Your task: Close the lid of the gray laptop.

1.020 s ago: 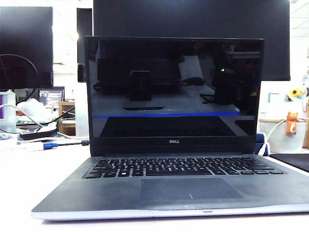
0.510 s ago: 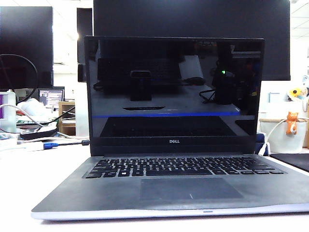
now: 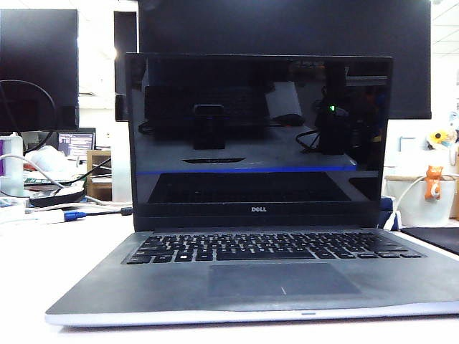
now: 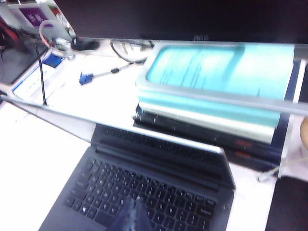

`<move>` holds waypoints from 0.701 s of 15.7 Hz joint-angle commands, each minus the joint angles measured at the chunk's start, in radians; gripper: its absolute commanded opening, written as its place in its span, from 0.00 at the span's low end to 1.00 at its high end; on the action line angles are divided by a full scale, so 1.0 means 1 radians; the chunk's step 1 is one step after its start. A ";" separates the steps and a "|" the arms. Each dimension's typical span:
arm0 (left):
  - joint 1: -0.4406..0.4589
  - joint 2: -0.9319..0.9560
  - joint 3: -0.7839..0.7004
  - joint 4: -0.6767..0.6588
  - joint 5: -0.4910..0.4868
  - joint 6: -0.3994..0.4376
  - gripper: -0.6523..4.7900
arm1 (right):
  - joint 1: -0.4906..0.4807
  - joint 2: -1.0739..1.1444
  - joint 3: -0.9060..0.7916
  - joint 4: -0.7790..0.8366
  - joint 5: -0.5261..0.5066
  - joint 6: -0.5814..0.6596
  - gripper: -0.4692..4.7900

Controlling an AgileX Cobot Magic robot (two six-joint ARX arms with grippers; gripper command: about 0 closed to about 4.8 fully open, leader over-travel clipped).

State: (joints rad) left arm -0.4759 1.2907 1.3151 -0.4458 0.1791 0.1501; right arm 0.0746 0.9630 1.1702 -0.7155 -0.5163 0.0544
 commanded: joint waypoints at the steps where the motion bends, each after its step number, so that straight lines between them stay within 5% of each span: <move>1: -0.064 0.047 0.043 -0.004 -0.090 -0.007 0.11 | 0.000 0.016 0.005 0.009 -0.020 -0.011 0.09; 8: -0.158 0.224 0.234 -0.217 -0.045 -0.006 0.11 | 0.000 0.034 0.005 0.005 -0.158 -0.030 0.09; 11: -0.158 0.274 0.266 -0.272 -0.048 0.000 0.11 | 0.000 0.044 0.005 0.005 -0.306 -0.030 0.09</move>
State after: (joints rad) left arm -0.6323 1.5570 1.5780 -0.7071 0.1341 0.1448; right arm 0.0746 1.0065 1.1694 -0.7239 -0.7555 0.0311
